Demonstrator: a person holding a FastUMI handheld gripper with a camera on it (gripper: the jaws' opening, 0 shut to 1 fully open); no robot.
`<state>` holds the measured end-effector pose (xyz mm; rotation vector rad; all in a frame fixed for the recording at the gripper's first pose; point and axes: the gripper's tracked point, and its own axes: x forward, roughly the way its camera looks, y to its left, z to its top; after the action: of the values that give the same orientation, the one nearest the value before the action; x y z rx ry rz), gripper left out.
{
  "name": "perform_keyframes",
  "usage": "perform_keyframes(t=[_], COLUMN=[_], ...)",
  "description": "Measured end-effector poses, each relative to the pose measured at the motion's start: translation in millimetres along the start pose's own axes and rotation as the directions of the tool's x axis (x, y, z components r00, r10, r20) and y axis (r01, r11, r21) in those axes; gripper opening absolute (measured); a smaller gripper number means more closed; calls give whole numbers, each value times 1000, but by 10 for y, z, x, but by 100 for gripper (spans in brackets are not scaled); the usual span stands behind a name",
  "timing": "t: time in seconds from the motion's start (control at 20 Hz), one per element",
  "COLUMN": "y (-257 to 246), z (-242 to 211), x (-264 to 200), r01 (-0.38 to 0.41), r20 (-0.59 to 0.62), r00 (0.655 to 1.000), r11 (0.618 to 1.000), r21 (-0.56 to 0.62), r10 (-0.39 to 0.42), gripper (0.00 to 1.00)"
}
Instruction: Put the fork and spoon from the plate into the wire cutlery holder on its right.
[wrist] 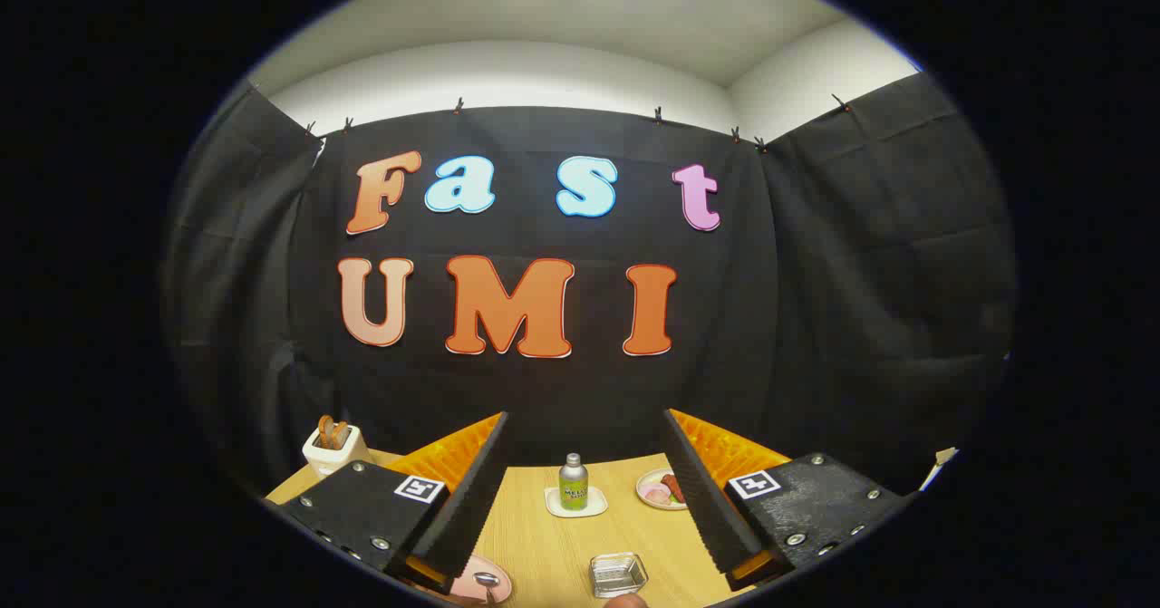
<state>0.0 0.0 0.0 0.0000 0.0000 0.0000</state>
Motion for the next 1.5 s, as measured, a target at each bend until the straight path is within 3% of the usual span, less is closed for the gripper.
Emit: perform_keyframes(t=[0.45, 0.9, 1.3, 1.5], y=[185, 361, 638, 848], z=[101, 292, 178, -171], x=[380, 428, 341, 311], r01=[-88, -128, -156, -189], r20=[48, 85, 55, -42], r00=[995, 989, 987, 980], r11=[996, 990, 986, 978], r21=[32, 60, 57, 88], r10=[87, 123, 153, 193], gripper=[98, 98, 98, 98])
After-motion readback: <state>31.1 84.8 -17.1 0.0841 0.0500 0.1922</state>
